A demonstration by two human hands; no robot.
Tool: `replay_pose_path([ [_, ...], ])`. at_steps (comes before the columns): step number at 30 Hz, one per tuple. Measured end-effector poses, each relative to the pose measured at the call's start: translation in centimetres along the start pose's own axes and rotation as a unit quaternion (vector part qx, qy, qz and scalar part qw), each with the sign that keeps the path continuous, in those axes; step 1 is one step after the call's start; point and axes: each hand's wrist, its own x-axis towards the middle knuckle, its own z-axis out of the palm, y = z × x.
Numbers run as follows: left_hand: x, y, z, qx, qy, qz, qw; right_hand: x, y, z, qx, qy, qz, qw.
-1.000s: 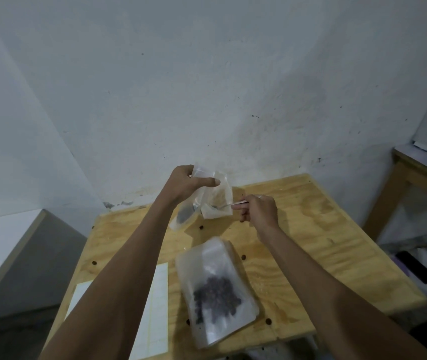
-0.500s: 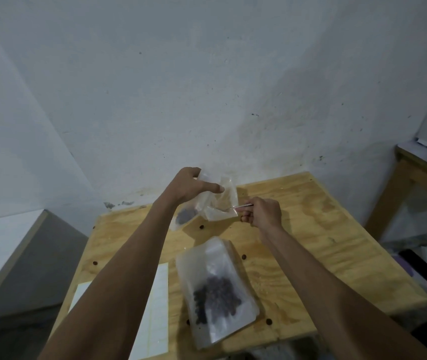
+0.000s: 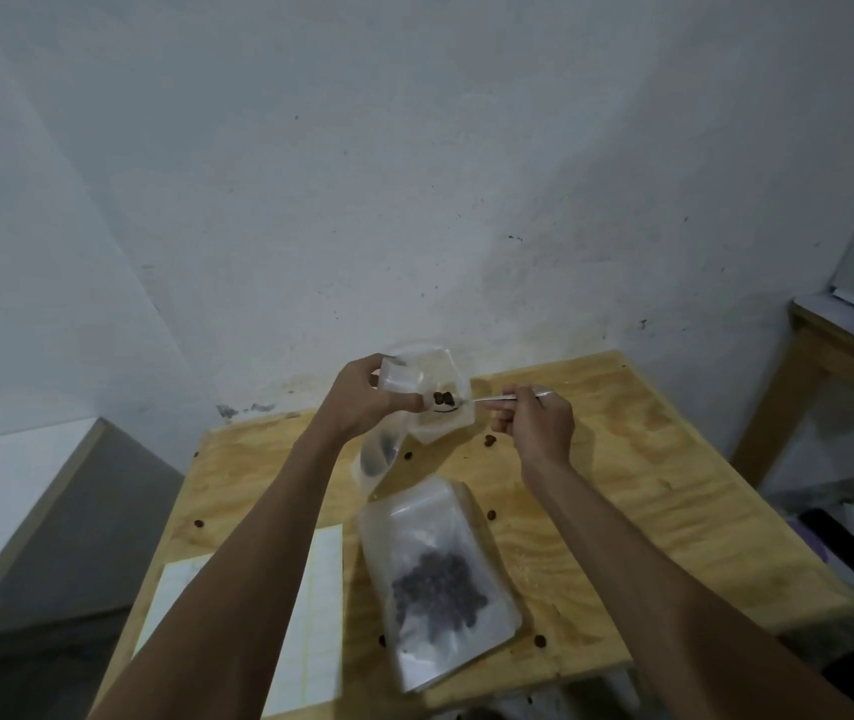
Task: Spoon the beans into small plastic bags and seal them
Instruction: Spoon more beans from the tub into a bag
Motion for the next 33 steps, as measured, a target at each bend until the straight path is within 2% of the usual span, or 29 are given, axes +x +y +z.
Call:
replay_pose_path([
  [11, -0.8, -1.8, 0.7, 0.035, 0.024, 0.030, 0.999, 0.1, -4.0, 0.3, 0.043, 0.019, -0.080, 0.996],
  [15, -0.7, -1.6, 1.2, 0.049, 0.030, 0.045, 0.997, -0.5, -4.6, 0.8, -0.033, -0.035, -0.136, 0.989],
  [19, -0.6, -1.7, 1.5, 0.067, 0.031, 0.053, 0.996, -1.4, -4.3, 1.2, -0.137, -0.122, -0.243, 0.953],
  [22, -0.7, -1.6, 1.4, 0.064, 0.042, 0.046, 0.996, -1.4, -4.0, 1.2, -0.105, -0.083, -0.279, 0.951],
  [24, -0.6, -1.6, 1.0, 0.026, 0.055, 0.030, 0.998, -1.0, -3.9, 1.0, -0.055, -0.023, -0.248, 0.967],
  [28, -0.3, -2.2, -0.2, -0.053, 0.063, -0.034, 0.996, 0.9, -3.4, -0.3, 0.023, 0.090, -0.120, 0.989],
  [33, 0.5, -2.6, -0.8, -0.034, 0.050, -0.079, 0.995, 2.2, -1.4, -1.5, -0.042, 0.107, -0.031, 0.993],
])
